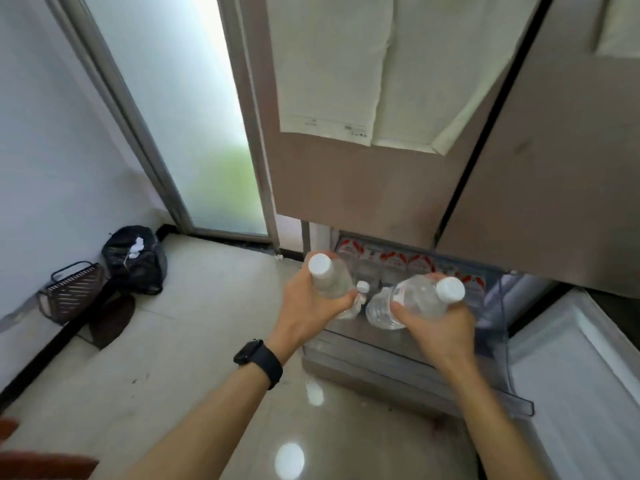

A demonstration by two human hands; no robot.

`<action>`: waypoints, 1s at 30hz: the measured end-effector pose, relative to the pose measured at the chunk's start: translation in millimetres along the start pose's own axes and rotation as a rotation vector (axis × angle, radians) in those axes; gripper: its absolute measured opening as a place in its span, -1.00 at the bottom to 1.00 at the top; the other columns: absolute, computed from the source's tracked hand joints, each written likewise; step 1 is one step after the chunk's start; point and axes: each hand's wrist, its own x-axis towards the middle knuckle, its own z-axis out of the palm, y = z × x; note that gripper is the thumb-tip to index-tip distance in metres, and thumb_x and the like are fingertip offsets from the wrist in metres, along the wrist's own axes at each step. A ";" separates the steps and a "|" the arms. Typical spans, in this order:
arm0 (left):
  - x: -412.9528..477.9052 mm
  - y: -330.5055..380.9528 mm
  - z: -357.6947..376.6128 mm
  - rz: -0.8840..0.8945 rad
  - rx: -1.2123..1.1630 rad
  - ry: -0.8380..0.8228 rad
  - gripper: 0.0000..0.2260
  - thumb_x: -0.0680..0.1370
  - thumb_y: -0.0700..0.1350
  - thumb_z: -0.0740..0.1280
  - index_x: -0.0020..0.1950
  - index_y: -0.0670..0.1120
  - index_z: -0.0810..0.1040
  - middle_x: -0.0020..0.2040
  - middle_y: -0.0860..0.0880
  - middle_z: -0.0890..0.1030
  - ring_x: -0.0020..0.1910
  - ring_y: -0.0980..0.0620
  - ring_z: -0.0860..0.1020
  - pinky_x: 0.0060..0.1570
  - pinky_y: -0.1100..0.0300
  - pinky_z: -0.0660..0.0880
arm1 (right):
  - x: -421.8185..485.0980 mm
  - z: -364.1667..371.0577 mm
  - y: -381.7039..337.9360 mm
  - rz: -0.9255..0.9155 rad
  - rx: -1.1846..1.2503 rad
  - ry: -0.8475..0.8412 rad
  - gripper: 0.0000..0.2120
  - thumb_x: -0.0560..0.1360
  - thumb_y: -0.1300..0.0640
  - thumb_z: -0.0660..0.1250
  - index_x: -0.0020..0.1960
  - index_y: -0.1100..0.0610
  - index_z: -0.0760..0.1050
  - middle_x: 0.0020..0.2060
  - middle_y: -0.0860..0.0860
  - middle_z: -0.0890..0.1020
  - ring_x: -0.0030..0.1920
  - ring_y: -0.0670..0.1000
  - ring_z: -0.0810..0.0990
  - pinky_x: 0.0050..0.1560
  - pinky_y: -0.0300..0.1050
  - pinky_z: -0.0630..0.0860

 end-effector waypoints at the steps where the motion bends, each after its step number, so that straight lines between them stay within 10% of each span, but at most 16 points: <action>1: -13.3 3.9 -23.7 0.015 0.009 0.049 -0.50 0.37 -0.04 0.61 0.19 0.16 0.46 0.05 0.21 0.61 0.06 0.30 0.56 -0.03 0.48 0.48 | -9.6 11.7 -16.2 -0.049 0.010 -0.035 -0.52 0.27 0.06 0.66 0.08 -0.09 0.51 -0.10 -0.25 0.61 -0.09 -0.27 0.58 -0.16 -0.36 0.46; 9: -207.3 -28.7 -226.3 -0.095 0.125 0.381 -0.50 0.34 0.05 0.59 0.18 0.21 0.43 -0.04 0.08 0.64 -0.07 0.09 0.61 -0.07 0.11 0.60 | -181.5 138.0 -106.4 -0.322 0.009 -0.479 -0.53 0.29 -0.01 0.63 0.11 -0.13 0.50 -0.06 -0.18 0.63 -0.05 -0.18 0.60 -0.12 -0.23 0.54; 30: -746.1 -105.7 -528.5 -0.661 0.306 1.071 -0.50 0.35 0.06 0.60 0.18 0.12 0.45 -0.03 0.08 0.60 -0.05 0.12 0.59 -0.06 0.18 0.60 | -707.6 394.0 -191.2 -0.683 -0.184 -1.446 -0.49 0.23 -0.11 0.58 0.09 -0.06 0.46 -0.11 -0.13 0.62 -0.11 -0.14 0.60 -0.18 -0.19 0.54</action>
